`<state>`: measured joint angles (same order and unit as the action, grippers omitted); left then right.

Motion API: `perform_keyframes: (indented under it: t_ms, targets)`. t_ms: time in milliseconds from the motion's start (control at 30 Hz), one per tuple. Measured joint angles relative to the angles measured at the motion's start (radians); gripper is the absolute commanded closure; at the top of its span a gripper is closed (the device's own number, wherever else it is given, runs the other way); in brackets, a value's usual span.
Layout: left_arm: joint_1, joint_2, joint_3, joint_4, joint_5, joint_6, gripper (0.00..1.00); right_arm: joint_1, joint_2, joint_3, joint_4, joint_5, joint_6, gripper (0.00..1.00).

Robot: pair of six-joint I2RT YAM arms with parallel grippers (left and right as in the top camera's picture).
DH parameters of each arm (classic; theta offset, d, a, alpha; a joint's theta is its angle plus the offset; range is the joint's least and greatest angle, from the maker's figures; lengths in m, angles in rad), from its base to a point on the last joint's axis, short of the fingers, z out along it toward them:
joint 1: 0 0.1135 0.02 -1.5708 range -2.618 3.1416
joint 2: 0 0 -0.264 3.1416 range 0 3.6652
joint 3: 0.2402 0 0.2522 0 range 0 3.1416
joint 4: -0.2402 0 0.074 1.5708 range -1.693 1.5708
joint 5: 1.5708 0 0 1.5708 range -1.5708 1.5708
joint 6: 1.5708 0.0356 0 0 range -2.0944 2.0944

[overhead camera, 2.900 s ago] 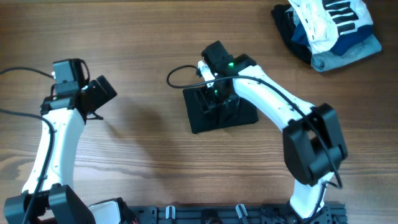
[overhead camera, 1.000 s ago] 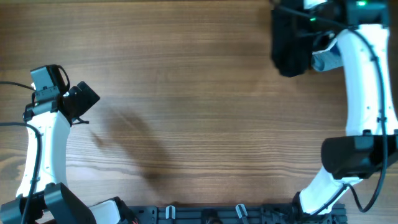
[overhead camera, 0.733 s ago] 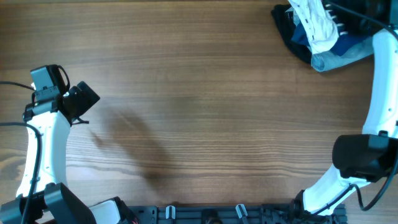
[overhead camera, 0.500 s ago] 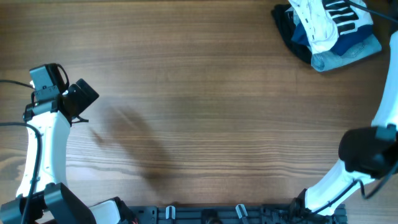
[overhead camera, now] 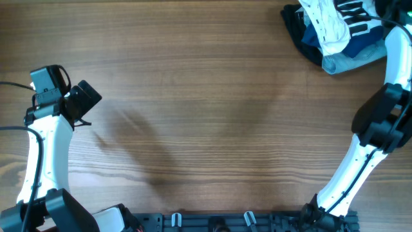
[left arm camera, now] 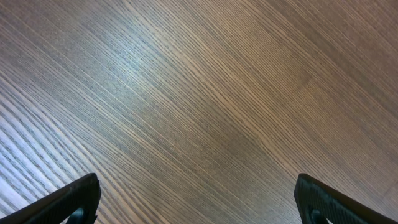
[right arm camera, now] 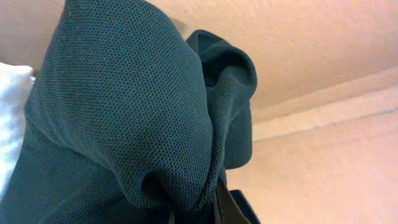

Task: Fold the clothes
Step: 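Carry the shirt to the top-right stack and place it on top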

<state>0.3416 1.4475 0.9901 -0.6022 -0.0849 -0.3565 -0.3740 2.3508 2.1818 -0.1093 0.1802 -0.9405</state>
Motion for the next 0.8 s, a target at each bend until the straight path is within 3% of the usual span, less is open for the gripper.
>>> perform_keyframes:
  t_ms: [167,333,733,767,800]
  targets:
    - [0.000,0.000,0.000,0.000,0.004,-0.002,0.00,0.032,0.001,0.001,-0.029,-0.034,-0.001,0.96]
    - [0.000,0.000,0.000,0.000,0.004,-0.008,0.00,0.156,0.001,0.003,-0.290,-0.042,-0.013,0.96]
    - [0.000,0.000,0.000,0.003,0.004,-0.008,0.00,0.306,0.001,0.005,-0.565,-0.131,0.127,0.96]
    - [0.000,0.000,0.000,0.003,0.004,-0.008,0.00,0.305,0.001,0.005,-0.573,-0.139,0.140,0.88]
    - [0.000,0.000,0.000,0.003,0.004,-0.008,0.00,0.302,0.001,0.006,-0.576,-0.145,0.153,0.67]
